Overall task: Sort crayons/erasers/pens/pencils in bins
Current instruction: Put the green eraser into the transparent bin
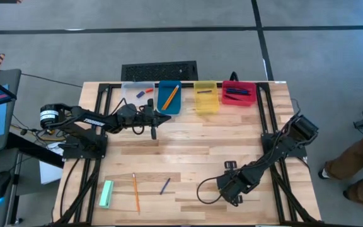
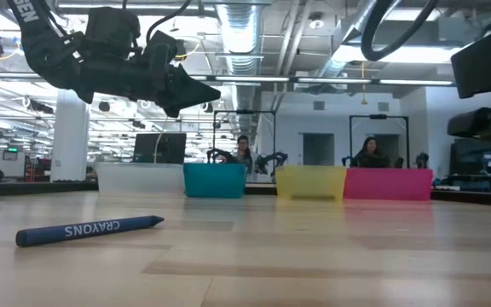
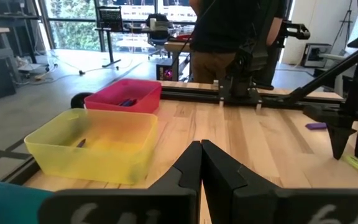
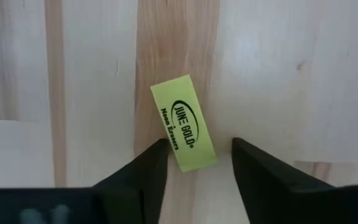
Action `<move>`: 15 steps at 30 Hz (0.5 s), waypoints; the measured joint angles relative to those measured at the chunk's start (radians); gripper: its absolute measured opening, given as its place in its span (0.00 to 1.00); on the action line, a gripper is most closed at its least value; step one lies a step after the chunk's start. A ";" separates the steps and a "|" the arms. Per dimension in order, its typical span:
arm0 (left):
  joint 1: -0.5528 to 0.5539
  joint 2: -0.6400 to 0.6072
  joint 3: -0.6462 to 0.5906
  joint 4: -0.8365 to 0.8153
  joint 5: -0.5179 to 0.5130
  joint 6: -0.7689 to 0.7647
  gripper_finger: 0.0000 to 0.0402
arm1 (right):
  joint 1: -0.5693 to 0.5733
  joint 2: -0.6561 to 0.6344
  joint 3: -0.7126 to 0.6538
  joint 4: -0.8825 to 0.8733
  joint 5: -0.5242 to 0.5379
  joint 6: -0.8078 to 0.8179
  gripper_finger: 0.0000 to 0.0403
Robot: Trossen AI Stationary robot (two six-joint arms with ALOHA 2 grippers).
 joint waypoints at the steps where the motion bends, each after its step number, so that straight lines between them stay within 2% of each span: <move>1: 0.000 0.000 0.000 -0.002 0.001 -0.003 0.00 | 0.000 0.001 0.000 -0.002 -0.001 -0.003 0.45; 9: 0.000 0.000 0.000 -0.042 0.002 -0.008 0.00 | -0.004 -0.003 -0.004 0.004 -0.004 -0.010 0.26; 15: 0.000 0.000 0.000 -0.070 0.036 -0.025 0.00 | -0.027 -0.039 -0.008 0.016 -0.024 -0.006 0.18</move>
